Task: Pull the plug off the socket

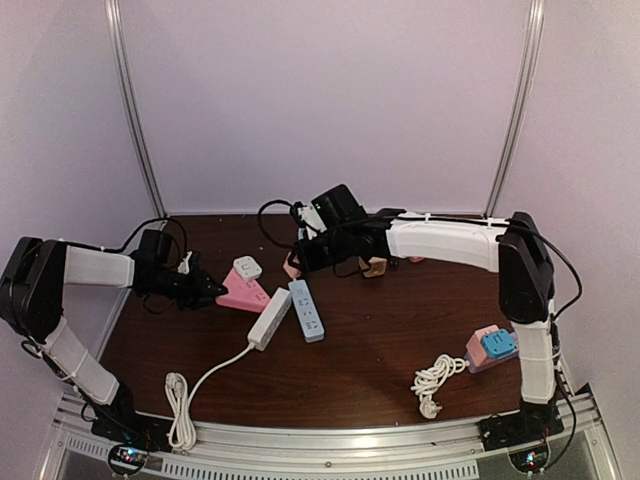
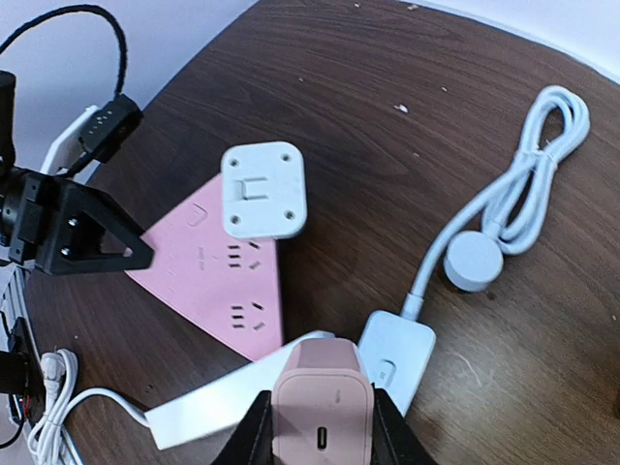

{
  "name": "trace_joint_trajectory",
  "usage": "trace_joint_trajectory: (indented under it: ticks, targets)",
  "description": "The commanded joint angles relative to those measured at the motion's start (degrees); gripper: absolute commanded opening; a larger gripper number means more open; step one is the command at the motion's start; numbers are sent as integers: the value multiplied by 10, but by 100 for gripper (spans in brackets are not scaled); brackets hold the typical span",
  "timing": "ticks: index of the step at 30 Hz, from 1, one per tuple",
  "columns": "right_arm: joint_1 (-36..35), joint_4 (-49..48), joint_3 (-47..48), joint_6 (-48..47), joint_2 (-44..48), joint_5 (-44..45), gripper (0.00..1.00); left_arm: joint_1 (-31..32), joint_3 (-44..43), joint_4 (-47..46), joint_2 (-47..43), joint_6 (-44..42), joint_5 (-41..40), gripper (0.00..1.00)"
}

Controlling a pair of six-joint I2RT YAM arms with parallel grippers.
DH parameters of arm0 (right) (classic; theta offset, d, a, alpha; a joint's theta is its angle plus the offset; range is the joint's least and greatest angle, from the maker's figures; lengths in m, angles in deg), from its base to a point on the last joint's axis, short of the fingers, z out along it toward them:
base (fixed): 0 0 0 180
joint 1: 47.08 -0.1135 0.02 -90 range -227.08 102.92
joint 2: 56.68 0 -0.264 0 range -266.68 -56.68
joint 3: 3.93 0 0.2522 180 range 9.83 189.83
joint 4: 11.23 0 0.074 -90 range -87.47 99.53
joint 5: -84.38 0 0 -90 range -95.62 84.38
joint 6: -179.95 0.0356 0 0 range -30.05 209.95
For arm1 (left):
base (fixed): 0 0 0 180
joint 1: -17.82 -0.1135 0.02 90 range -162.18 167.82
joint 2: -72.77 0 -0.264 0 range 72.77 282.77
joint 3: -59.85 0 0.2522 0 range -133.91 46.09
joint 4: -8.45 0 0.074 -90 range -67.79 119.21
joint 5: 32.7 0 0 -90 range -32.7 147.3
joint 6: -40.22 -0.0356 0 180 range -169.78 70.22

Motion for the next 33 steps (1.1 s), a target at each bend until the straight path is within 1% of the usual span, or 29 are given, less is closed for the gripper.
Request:
trace_joint_trajectory:
  ticks: [1,6,11,20,29,33]
  targets:
    - [29,-73,-107,27,93,-7,0,-5,5,72,3,-40,-74,0]
    - [56,-120,-239,53,156,-30,0,-5,-2,77,-5,-49,-60,0]
    - [88,-149,-321,65,182,-75,0,-5,-4,79,-17,-49,-46,0]
    - [108,-170,-357,80,165,-128,2,-5,-4,87,-40,-51,-20,0]
    - [124,-176,-369,98,135,-175,5,-3,-9,102,-47,-63,-15,0]
    - [132,-176,-374,101,131,-181,9,2,-10,102,-47,-63,-14,0]
